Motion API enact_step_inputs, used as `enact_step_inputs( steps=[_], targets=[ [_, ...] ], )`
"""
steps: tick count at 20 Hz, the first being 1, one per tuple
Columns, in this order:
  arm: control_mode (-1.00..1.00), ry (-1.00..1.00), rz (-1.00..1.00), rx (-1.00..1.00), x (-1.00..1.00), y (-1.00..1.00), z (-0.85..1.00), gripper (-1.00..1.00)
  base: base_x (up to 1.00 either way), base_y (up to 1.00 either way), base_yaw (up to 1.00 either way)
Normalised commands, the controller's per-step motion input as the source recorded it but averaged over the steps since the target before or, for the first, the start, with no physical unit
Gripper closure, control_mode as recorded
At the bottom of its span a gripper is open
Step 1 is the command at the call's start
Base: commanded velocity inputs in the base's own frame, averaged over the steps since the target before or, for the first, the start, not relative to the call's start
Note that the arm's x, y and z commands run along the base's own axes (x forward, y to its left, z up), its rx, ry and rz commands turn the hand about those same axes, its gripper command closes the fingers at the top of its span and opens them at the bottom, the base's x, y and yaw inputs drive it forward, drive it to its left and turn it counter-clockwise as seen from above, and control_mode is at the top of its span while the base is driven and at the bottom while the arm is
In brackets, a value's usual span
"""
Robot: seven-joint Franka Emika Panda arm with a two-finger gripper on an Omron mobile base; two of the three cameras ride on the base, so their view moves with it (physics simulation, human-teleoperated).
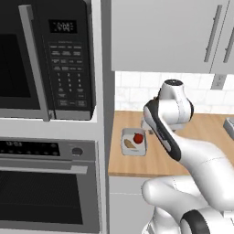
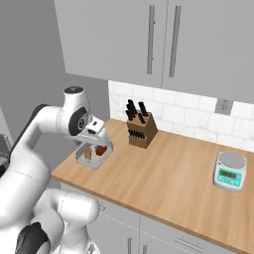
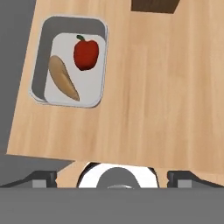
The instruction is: Take the meat container that has the shrimp and place it on the second highest rack of the freezer. Then take the vegetable container that has the bell pepper and sweet potato and place it on the highest rack of the freezer.
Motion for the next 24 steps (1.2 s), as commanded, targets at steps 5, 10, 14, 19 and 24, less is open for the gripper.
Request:
enact_step_inputs(
  steps=[5, 10, 14, 19, 24],
  targets=[
    [-1.00, -0.08, 0.00, 0.00, 0.03, 0.00, -0.78, -1.00, 0.00, 0.00, 0.00],
    [-1.00, -0.10, 0.00, 0.00, 0.02, 0.04, -0.77, -1.00, 0.00, 0.00, 0.00],
    [-1.00, -0.01, 0.00, 0.00, 0.18, 0.09, -0.47, -1.00, 0.00, 0.00, 0.00],
    [-1.00, 0.02, 0.00, 0.00, 0.36, 0.02, -0.03, -1.00, 0.00, 0.00, 0.00],
    [-1.00, 0.10, 0.00, 0.00, 0.17, 0.00, 0.00, -1.00, 0.00, 0.00, 0.00]
  ],
)
